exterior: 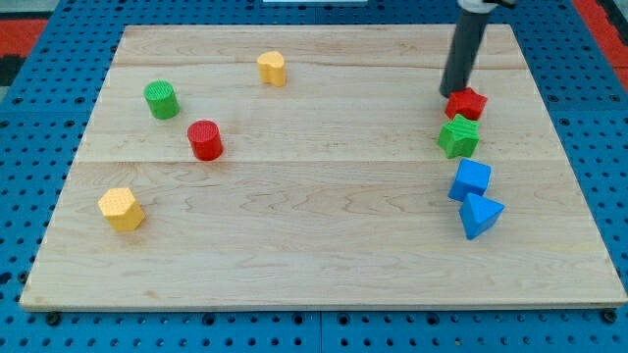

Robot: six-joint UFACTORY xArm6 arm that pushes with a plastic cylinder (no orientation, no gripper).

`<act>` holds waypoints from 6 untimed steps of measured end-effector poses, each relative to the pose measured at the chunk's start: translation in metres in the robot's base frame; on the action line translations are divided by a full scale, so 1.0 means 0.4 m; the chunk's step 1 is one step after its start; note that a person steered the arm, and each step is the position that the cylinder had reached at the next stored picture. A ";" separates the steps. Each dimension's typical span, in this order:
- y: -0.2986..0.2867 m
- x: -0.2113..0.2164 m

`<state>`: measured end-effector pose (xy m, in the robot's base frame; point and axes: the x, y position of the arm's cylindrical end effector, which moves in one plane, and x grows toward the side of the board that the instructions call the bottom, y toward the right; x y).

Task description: Push the red star above the green star

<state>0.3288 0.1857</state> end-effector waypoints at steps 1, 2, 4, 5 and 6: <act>0.051 -0.087; 0.264 -0.057; 0.189 0.145; 0.126 0.127; 0.079 0.083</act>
